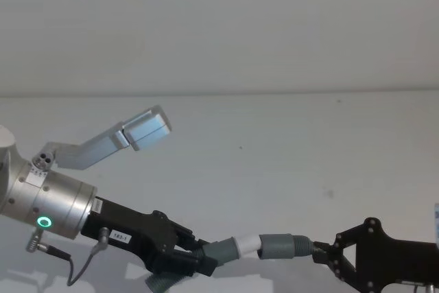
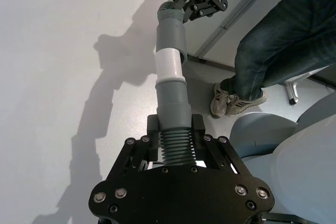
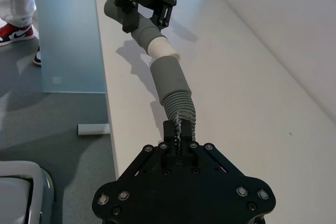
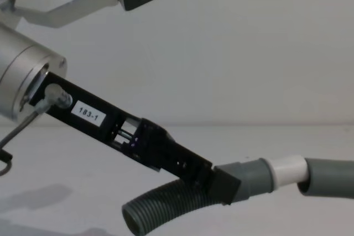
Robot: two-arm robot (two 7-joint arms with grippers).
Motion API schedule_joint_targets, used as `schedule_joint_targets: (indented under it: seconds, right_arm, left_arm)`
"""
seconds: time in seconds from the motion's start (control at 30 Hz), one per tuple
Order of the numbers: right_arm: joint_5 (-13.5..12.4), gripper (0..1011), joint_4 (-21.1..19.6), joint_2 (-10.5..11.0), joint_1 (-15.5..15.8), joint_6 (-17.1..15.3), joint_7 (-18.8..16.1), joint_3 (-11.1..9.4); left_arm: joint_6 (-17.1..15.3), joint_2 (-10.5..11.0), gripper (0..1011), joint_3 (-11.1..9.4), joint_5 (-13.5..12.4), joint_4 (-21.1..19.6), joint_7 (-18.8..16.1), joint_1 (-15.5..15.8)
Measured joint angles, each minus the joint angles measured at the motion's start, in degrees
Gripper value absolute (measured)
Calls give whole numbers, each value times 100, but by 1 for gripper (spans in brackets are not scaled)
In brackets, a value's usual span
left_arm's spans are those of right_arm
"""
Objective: Use both hands to pick up one end of the pipe from the table, align the ends, and insert them.
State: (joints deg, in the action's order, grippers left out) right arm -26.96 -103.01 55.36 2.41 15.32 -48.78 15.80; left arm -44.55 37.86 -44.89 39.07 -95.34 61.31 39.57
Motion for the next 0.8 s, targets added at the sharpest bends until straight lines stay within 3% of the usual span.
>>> schedule_joint_targets:
  seconds: [0.8]
  right_arm:
    - [-135, 41, 34, 63, -72, -5, -45, 64]
  left_arm:
    - [-81, 19, 334, -142, 88, 20, -33, 93]
